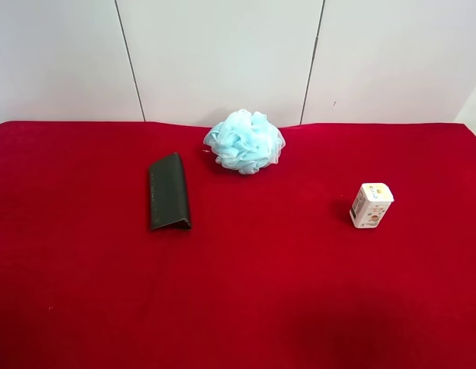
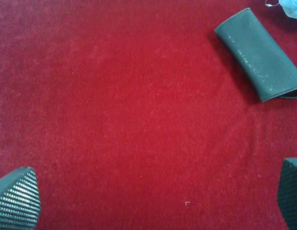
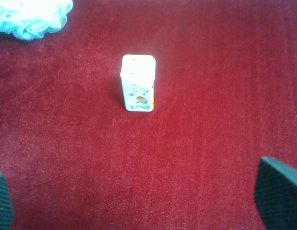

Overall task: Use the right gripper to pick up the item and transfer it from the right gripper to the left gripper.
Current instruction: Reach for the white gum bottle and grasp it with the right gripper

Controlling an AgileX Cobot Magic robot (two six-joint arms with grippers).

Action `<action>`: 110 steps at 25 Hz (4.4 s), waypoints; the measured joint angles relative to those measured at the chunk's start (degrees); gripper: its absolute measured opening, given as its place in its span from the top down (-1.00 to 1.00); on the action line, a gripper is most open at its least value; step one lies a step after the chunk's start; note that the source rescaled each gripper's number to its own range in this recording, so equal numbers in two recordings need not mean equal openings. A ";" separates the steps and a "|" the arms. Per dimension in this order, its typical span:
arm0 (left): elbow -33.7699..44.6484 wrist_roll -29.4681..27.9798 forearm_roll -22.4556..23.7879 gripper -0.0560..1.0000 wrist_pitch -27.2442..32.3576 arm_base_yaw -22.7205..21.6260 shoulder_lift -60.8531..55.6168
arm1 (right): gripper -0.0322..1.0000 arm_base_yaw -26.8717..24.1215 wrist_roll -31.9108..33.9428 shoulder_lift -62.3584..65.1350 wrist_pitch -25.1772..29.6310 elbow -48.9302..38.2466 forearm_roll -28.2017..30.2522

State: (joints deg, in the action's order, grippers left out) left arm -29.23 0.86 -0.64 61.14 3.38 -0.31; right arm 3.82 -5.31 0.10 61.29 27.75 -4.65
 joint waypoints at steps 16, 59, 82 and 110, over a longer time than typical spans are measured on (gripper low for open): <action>0.00 0.00 0.00 -1.00 0.00 0.00 0.00 | -1.00 0.00 0.00 0.00 0.00 0.00 0.00; 0.00 0.00 0.00 -1.00 0.00 0.00 0.00 | -1.00 0.00 2.61 -36.39 0.47 15.55 -0.49; 0.00 0.00 0.00 -1.00 0.00 0.00 0.00 | -1.00 0.00 4.13 -92.64 -2.37 37.36 -0.02; 0.00 0.00 0.00 -1.00 0.00 0.00 0.00 | -0.78 0.00 4.13 -106.03 -13.78 37.36 1.61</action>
State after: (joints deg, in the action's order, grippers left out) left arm -29.23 0.86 -0.64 61.14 3.38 -0.31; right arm 3.82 -1.18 -105.92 47.51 65.11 -3.04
